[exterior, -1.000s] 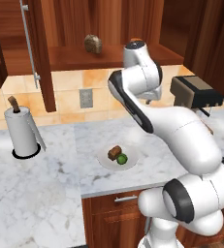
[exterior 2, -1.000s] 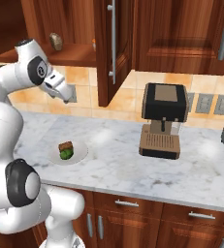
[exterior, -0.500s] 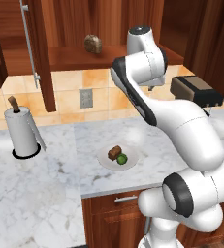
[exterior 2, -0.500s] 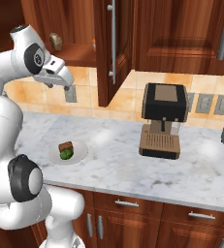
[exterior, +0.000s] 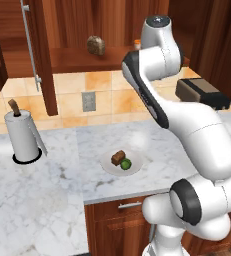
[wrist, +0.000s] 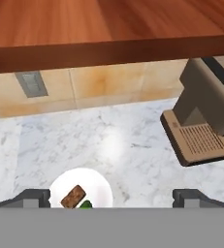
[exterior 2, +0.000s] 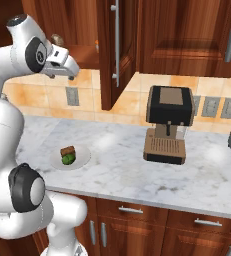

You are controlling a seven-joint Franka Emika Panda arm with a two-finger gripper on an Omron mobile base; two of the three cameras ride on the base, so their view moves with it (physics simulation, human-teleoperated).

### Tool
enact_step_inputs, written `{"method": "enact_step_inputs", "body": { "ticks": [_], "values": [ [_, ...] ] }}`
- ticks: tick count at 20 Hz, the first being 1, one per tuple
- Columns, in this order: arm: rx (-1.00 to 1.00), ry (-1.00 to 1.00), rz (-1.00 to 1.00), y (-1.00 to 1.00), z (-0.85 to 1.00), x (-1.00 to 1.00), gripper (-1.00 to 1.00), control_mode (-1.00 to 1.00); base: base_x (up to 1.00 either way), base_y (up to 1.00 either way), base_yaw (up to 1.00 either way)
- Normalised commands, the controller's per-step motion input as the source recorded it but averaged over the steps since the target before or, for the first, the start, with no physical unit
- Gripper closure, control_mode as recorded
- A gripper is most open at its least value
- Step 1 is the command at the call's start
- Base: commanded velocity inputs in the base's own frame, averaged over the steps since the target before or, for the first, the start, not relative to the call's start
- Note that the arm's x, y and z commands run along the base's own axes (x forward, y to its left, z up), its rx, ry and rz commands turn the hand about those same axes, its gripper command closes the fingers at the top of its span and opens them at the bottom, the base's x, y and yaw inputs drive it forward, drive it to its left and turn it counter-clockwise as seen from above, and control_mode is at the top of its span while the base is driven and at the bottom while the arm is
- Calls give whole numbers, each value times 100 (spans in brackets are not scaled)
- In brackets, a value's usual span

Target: Pick the avocado and bread from the counter and place them on the plate. Then pick the jam from the cabinet and place it next to the plate. Lastly close the cabinet door.

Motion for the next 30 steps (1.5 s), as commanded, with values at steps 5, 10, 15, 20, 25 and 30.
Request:
{"method": "enact_step_inputs", "body": {
  "ticks": [5, 10, 15, 20, 25, 30],
  "values": [
    [0, -25, 11, -6, 19, 0, -100, -100, 0, 0, 0],
    [0, -17, 12, -1, 28, 0, -100, -100, 0, 0, 0],
    [0, -8, 12, -1, 26, 4, -100, -100, 0, 0, 0],
    [0, -2, 8, -3, 20, 14, -100, -100, 0, 0, 0],
    [0, 0, 0, -9, 7, 21, -100, -100, 0, 0, 0],
    [0, 0, 0, -9, 0, 29, -100, -100, 0, 0, 0]
  ]
}}
